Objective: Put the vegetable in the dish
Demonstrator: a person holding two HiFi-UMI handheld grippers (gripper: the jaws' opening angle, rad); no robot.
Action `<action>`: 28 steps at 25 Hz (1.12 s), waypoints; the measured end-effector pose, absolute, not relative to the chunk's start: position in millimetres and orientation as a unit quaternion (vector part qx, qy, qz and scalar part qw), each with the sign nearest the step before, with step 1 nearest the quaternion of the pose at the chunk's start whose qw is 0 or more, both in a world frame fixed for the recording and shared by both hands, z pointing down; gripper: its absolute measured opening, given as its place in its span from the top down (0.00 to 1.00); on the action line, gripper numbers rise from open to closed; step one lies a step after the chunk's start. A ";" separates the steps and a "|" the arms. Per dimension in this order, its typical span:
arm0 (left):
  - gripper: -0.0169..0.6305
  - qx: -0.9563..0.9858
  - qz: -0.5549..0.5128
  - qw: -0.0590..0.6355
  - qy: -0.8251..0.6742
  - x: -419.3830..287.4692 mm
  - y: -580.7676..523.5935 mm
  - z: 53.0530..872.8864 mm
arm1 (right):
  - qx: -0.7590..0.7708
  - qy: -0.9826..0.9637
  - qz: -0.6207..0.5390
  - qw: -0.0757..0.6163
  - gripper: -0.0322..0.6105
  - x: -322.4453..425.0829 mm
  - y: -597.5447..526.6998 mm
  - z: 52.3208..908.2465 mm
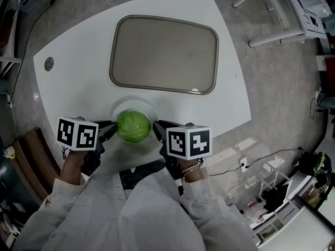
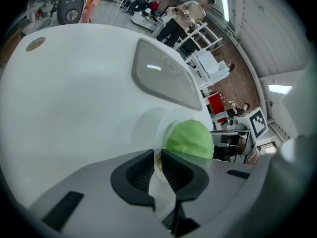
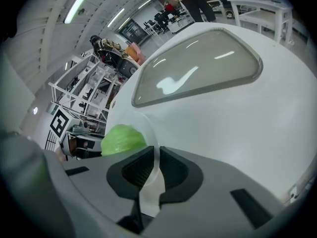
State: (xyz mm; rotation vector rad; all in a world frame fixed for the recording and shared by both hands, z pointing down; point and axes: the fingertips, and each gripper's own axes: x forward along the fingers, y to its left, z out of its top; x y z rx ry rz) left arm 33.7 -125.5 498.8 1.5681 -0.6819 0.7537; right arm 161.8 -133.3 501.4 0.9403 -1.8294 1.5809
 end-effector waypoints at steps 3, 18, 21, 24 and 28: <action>0.90 0.674 0.321 0.594 -0.300 46.2 -137.8 496.3 | 0.350 -0.678 0.588 0.267 0.88 174.5 -145.3 499.8; 0.90 0.680 0.306 0.586 -0.316 88.1 -206.5 488.9 | 0.353 -0.687 0.582 0.255 0.88 216.6 -217.1 490.3; 0.90 0.683 0.304 0.583 -0.318 91.5 -224.3 488.7 | 0.354 -0.692 0.576 0.254 0.88 220.0 -234.9 487.8; 0.90 0.690 0.305 0.573 -0.319 101.0 -253.0 487.5 | 0.363 -0.691 0.574 0.247 0.88 230.0 -260.9 487.9; 0.90 0.697 0.303 0.566 -0.318 107.2 -265.2 486.6 | 0.376 -0.687 0.577 0.232 0.88 236.5 -269.9 486.7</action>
